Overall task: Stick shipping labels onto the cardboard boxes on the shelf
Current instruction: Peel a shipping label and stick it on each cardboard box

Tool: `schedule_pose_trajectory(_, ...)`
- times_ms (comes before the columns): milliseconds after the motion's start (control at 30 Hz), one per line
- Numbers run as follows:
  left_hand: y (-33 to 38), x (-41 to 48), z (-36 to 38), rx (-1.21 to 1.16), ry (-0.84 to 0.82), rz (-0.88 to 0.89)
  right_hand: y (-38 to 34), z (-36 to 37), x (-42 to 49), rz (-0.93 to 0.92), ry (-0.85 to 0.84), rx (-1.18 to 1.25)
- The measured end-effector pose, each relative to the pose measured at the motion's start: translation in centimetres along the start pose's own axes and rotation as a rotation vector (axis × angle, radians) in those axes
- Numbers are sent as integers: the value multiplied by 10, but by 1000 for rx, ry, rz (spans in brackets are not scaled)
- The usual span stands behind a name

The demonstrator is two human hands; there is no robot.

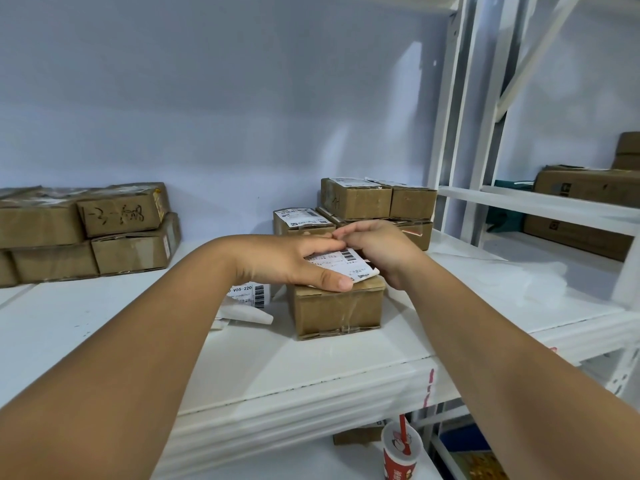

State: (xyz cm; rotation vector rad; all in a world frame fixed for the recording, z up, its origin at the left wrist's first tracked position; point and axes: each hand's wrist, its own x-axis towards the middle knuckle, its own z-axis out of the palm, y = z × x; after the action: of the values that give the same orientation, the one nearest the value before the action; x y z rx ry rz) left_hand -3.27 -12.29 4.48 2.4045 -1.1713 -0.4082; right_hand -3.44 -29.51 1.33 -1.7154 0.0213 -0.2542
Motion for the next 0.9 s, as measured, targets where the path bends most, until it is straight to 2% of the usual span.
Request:
schedule_pose_trajectory(533,-22,-14,-17,-337,-234,201,1,0,1,-1,25,-132)
schedule_pose_trajectory(600,-21,-13,-16,-386,-176,191,0,0,0,-9,19,-122)
schedule_pose_trajectory(667,-17,-8,-13,-402,-33,186,0,-1,0,-17,17,-101)
schedule_pose_trajectory(733,-12,-1,-8,-347,80,187,0,-1,0,-30,20,-123)
schedule_pose_trajectory(900,0,7,3,-148,171,188,1,0,1,-58,17,-123)
